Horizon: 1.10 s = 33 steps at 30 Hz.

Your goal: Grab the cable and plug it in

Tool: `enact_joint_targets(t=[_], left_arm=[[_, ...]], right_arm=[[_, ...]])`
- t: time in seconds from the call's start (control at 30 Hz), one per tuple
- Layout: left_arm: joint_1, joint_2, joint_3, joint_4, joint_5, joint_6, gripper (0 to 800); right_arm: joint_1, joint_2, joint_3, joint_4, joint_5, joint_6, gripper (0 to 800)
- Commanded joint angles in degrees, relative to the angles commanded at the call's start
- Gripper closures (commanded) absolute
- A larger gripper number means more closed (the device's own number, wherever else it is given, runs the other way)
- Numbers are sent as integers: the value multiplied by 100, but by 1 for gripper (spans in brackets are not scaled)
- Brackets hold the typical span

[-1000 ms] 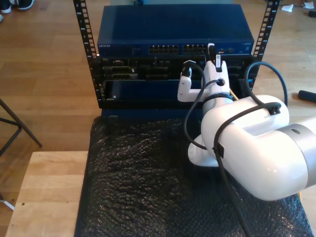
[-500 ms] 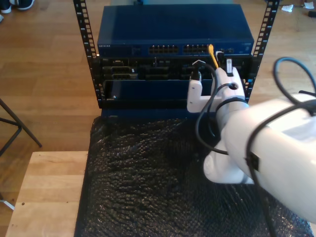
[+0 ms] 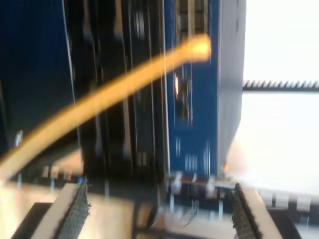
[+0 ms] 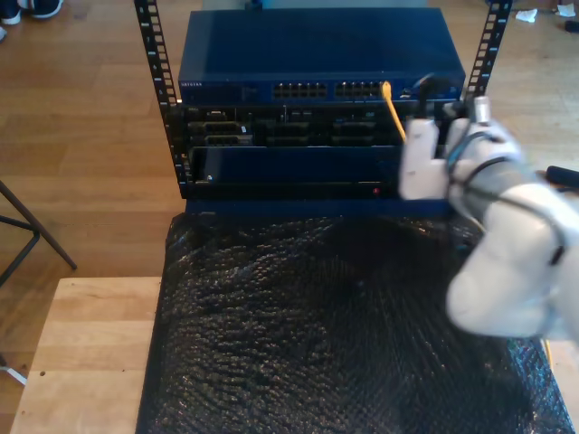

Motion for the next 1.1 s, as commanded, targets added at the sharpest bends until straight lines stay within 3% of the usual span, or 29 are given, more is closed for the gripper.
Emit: enact_joint_targets(t=[0.27,0.43,0.87,1.1], left_arm=[[0,0,0,0,0,0,0],[0,0,0,0,0,0,0],[0,0,0,0,0,0,0],[0,0,0,0,0,0,0]], right_arm=[[-1407,-941,26,-1081,2119,-9,4],[-2145,-1442,35,-1530,3147,-123,2],[-3956,-2637,70,-1547,6295,-2400,2],[-5046,-2822,26,-1547,7807,-3745,1]])
